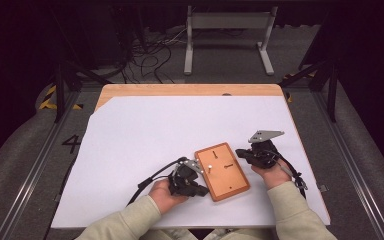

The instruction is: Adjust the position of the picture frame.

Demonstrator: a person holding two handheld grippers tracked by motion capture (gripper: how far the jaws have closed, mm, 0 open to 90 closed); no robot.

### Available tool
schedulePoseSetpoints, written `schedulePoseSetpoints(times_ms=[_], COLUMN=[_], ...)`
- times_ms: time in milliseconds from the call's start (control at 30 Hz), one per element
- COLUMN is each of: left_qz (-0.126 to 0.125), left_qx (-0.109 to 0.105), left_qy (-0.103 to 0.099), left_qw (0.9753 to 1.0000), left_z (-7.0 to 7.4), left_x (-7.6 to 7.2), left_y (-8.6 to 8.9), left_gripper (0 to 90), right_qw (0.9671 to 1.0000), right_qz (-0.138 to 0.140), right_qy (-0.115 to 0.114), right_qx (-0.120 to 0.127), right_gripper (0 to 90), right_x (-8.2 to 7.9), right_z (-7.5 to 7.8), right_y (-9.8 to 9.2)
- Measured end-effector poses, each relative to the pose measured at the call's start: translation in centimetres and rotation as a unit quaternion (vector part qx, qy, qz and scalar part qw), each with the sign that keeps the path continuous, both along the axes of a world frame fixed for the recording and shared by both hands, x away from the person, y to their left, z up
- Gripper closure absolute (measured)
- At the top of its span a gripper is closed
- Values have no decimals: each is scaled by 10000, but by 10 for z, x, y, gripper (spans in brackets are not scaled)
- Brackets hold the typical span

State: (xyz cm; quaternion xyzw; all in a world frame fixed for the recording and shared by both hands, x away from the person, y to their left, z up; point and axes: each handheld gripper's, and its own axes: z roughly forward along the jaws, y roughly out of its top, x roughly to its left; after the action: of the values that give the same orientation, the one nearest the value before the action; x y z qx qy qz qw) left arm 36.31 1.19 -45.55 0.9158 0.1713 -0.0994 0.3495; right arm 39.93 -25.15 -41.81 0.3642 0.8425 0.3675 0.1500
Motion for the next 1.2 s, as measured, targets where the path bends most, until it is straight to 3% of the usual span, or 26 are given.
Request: schedulePoseSetpoints(times_ms=[100, 167, 233, 300, 400, 500, 533, 633, 667, 700, 800, 933, 1000, 1067, 1200], left_qz=[7, 138, 411, 682, 1209, 1790, 1881, 2157, 2191, 2279, 2353, 2299, 2379, 2415, 2603], left_qx=[71, 179, 105, -133, -479, -734, -708, -762, -800, -853, -796, -708, -706, -653, -532], left_qy=[-150, -285, -280, -166, -115, -176, -196, -522, -515, -502, -449, -483, -476, -623, -650], left_qw=[9999, 9993, 9987, 9974, 9914, 9810, 9794, 9721, 9710, 9686, 9676, 9694, 9676, 9662, 9619], left_z=[2, 6, 11, 16, 22, 24, 26, 34, 35, 36, 31, 28, 28, 28, 25], left_x=[-1, 3, 11, 20, 36, 50, 53, 59, 60, 61, 67, 70, 69, 70, 73], left_y=[-1, 10, 24, 37, 54, 66, 69, 80, 82, 84, 83, 83, 83, 85, 87], left_gripper=[844, 840, 839, 836, 826, 796, 796, 812, 816, 816, 818, 820, 826, 827, 827], right_qw=[9999, 9999, 9998, 9992, 9975, 9963, 9957, 9935, 9925, 9919, 9891, 9894, 9907, 9915, 9927], right_qz=[-83, 12, 190, 370, 594, 683, 719, 787, 795, 779, 665, 563, 444, 328, 92], right_qy=[-2, -86, -114, -27, 135, 325, 394, 586, 625, 689, 868, 854, 802, 757, 599], right_qx=[-75, -55, -20, -125, -346, -408, -434, -583, -686, -735, -990, -1029, -1001, -1008, -1048], right_gripper=[900, 900, 900, 900, 900, 900, 900, 900, 900, 900, 900, 900, 900, 900, 900], right_x=[0, -6, -15, -27, -47, -68, -73, -85, -87, -88, -82, -78, -75, -71, -49], right_z=[0, 6, 14, 14, 7, 5, 5, 0, -4, -6, -15, -15, -16, -16, -16], right_y=[-1, -6, -10, -13, -18, -28, -30, -33, -32, -32, -31, -28, -27, -26, -18])
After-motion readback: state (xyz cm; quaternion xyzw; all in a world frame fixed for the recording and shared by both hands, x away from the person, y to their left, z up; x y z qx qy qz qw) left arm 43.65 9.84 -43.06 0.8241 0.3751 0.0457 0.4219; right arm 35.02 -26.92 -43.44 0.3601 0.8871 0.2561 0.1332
